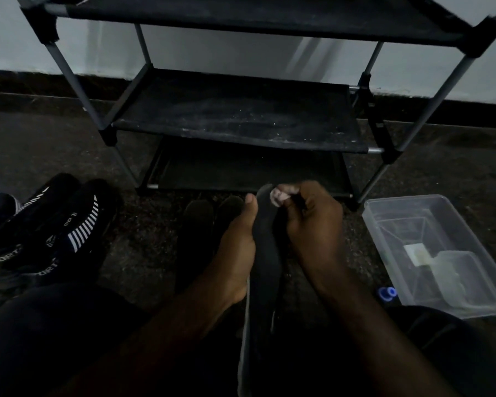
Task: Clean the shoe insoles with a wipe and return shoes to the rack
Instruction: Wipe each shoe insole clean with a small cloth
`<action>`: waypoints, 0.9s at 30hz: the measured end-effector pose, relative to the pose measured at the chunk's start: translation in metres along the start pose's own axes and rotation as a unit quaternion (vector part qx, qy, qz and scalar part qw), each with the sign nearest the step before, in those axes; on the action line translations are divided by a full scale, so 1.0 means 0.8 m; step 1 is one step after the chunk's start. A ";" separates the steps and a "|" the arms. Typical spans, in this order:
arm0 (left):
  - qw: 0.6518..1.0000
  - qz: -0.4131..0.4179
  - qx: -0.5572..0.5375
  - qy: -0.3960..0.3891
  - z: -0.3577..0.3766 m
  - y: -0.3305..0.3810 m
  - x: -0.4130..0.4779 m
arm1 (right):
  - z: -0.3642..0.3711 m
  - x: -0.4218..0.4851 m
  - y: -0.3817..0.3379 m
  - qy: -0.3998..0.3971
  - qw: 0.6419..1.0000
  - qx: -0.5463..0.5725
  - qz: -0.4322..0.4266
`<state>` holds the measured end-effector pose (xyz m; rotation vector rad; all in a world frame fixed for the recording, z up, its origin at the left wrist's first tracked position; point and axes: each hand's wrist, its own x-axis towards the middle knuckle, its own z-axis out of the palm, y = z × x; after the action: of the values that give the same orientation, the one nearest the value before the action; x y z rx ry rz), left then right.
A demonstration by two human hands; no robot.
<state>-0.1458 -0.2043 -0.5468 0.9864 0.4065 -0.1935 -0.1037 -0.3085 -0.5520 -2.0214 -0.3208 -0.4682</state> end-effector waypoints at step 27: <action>0.999 -0.036 0.015 0.026 0.009 0.005 -0.006 | 0.005 -0.001 0.008 -0.019 0.999 -0.033 0.016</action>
<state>-0.1467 -0.2080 -0.5384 1.0091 0.4880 -0.2413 -0.1013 -0.3082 -0.5587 -2.0979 -0.2988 -0.4253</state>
